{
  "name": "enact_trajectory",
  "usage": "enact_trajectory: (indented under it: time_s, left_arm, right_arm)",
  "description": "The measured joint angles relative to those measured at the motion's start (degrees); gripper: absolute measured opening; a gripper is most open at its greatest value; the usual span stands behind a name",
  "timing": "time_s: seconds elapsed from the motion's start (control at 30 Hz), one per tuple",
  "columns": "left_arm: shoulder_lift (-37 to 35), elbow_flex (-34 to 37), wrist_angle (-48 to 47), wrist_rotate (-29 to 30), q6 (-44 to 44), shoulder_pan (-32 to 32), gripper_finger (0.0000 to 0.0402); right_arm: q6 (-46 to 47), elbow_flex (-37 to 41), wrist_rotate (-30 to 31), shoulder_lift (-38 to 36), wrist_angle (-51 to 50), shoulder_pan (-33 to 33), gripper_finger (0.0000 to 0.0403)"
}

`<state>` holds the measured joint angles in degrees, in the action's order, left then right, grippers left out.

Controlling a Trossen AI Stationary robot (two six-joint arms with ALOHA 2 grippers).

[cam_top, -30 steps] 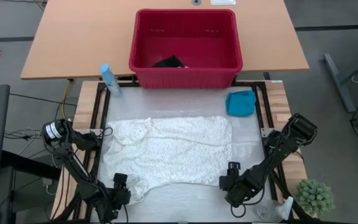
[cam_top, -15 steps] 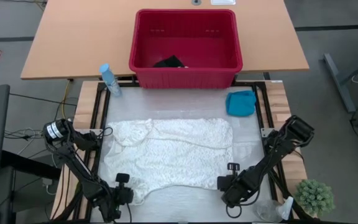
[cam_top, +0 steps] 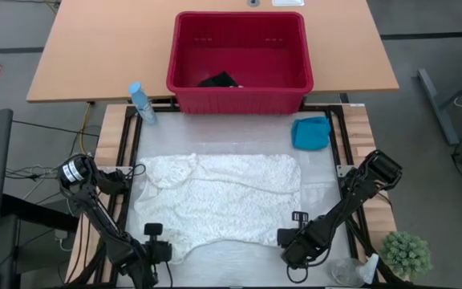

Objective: Fold laundry
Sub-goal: Fold the white blouse

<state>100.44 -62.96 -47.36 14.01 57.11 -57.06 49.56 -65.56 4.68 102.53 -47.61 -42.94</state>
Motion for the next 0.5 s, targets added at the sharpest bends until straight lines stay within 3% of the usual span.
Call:
enact_trajectory:
  time_s: [0.3, 0.5]
  left_arm:
    - [-0.1, -2.5, -6.5, 2.7, 3.4, 1.1, 0.0]
    - [-3.2, -2.4, -14.2, 6.9, 9.8, 3.0, 0.0]
  right_arm:
    - [-1.1, -2.5, -4.6, -1.5, -3.8, 1.8, 0.0019]
    - [2.1, -2.5, -4.5, -6.9, -6.0, 4.1, 0.0019]
